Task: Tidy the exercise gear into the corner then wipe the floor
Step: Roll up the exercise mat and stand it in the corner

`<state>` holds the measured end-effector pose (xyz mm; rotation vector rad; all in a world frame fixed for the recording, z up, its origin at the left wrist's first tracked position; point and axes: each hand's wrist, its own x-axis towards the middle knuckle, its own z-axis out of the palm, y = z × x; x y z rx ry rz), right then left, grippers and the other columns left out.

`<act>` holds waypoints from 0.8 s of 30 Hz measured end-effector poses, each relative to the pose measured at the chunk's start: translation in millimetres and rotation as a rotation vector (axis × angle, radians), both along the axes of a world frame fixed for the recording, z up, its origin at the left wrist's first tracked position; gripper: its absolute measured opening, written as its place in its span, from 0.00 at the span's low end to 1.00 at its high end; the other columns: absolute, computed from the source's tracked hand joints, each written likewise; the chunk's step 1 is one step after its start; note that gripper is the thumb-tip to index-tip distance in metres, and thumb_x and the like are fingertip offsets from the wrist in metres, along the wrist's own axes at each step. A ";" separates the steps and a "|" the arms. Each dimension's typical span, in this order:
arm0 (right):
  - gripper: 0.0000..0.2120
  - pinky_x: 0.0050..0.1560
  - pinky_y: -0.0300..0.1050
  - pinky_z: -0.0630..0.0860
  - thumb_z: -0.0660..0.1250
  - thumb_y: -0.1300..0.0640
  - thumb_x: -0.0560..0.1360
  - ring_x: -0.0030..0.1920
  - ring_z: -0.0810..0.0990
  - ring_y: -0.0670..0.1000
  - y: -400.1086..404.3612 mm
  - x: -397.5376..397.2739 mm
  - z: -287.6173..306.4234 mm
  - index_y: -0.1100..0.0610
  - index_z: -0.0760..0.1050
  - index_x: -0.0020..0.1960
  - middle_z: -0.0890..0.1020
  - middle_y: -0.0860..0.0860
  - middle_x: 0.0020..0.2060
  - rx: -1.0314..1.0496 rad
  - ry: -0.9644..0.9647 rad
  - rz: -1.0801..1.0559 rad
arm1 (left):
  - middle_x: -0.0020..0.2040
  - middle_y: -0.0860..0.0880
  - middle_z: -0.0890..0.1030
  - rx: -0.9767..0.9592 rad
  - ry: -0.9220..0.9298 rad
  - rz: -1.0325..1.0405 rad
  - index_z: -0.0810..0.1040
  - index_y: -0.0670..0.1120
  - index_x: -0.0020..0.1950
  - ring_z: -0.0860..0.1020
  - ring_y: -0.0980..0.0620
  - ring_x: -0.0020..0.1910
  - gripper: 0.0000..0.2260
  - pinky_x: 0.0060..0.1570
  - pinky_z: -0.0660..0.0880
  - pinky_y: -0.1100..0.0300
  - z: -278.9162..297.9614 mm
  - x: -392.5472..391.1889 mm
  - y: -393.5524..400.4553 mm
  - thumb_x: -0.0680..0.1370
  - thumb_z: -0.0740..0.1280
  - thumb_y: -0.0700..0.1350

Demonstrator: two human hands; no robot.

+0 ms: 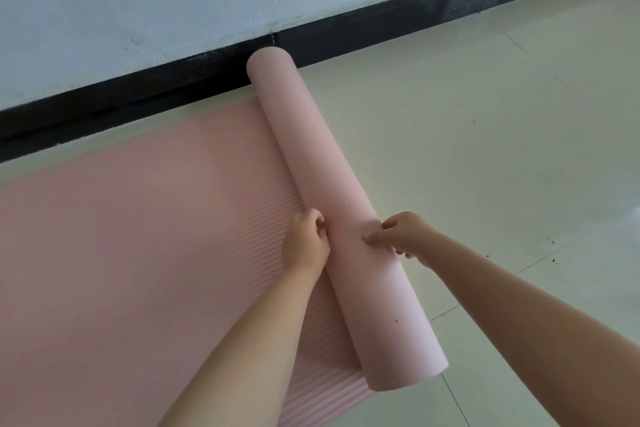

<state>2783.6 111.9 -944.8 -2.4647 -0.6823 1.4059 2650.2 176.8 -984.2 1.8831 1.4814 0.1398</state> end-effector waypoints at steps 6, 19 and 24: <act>0.27 0.57 0.44 0.69 0.69 0.44 0.71 0.64 0.69 0.56 6.7 -24.0 6.5 0.57 0.72 0.64 0.68 0.56 0.64 0.025 -0.181 0.253 | 0.54 0.40 0.81 -0.046 0.010 -0.013 0.79 0.41 0.56 0.78 0.41 0.54 0.12 0.50 0.72 0.56 -0.7 -22.3 5.3 0.77 0.59 0.35; 0.17 0.73 0.46 0.61 0.56 0.54 0.79 0.70 0.66 0.51 12.7 -95.3 24.2 0.43 0.74 0.65 0.73 0.45 0.67 0.182 0.104 0.361 | 0.66 0.40 0.76 -0.287 0.126 0.112 0.72 0.43 0.69 0.75 0.43 0.64 0.20 0.61 0.71 0.59 -8.4 -119.5 24.8 0.78 0.59 0.34; 0.17 0.52 0.39 0.66 0.57 0.58 0.79 0.42 0.72 0.47 16.0 -102.9 24.6 0.48 0.73 0.65 0.77 0.52 0.63 0.287 0.092 0.363 | 0.50 0.40 0.79 -0.225 -0.039 0.341 0.75 0.40 0.63 0.76 0.47 0.44 0.15 0.42 0.70 0.60 -4.8 -144.0 43.3 0.79 0.58 0.37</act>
